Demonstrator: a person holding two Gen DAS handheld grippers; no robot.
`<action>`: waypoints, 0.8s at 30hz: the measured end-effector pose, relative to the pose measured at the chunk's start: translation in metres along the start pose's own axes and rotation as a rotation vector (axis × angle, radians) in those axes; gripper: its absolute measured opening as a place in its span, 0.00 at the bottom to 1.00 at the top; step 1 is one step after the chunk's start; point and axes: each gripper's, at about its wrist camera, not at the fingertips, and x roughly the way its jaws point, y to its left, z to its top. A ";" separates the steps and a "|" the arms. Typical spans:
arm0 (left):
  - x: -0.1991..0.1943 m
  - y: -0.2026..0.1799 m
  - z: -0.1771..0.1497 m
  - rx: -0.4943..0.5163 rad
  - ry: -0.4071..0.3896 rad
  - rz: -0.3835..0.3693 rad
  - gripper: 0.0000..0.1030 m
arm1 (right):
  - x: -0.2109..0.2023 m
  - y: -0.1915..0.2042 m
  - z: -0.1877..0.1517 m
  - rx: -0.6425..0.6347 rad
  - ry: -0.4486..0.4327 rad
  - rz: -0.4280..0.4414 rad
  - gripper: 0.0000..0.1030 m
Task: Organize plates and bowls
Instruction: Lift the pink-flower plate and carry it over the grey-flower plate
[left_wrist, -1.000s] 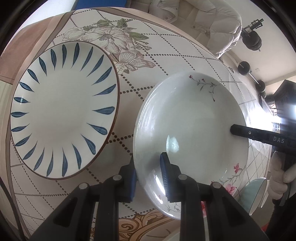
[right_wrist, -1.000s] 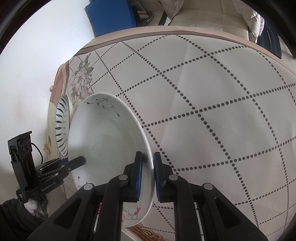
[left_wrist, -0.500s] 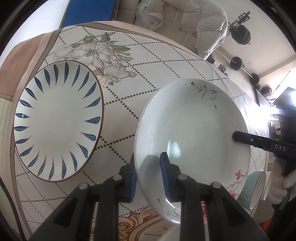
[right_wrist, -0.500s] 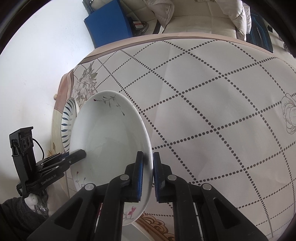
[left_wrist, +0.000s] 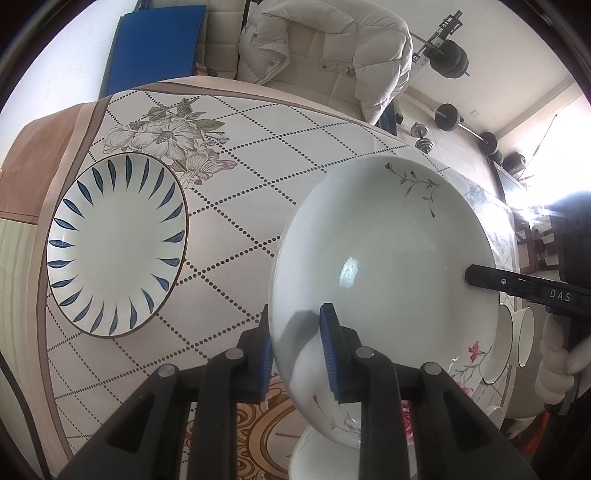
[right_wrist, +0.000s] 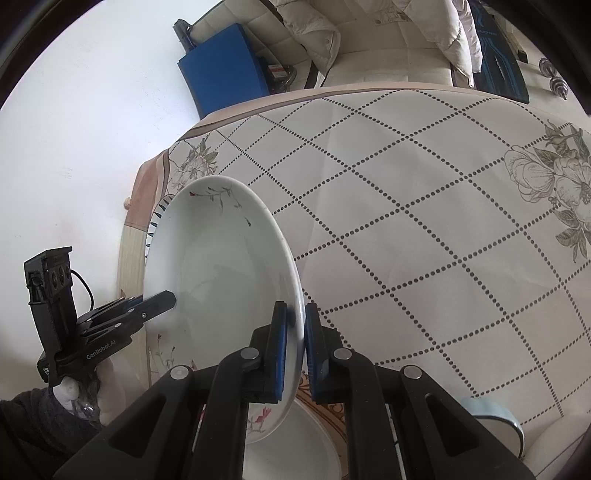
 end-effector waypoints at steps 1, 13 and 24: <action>-0.003 -0.003 -0.002 0.008 -0.002 -0.003 0.20 | -0.006 0.001 -0.005 0.003 -0.008 0.000 0.10; -0.034 -0.031 -0.050 0.094 0.018 -0.013 0.20 | -0.044 0.009 -0.098 0.073 -0.055 0.004 0.10; -0.030 -0.042 -0.096 0.151 0.072 0.004 0.20 | -0.034 -0.008 -0.175 0.145 -0.034 0.023 0.10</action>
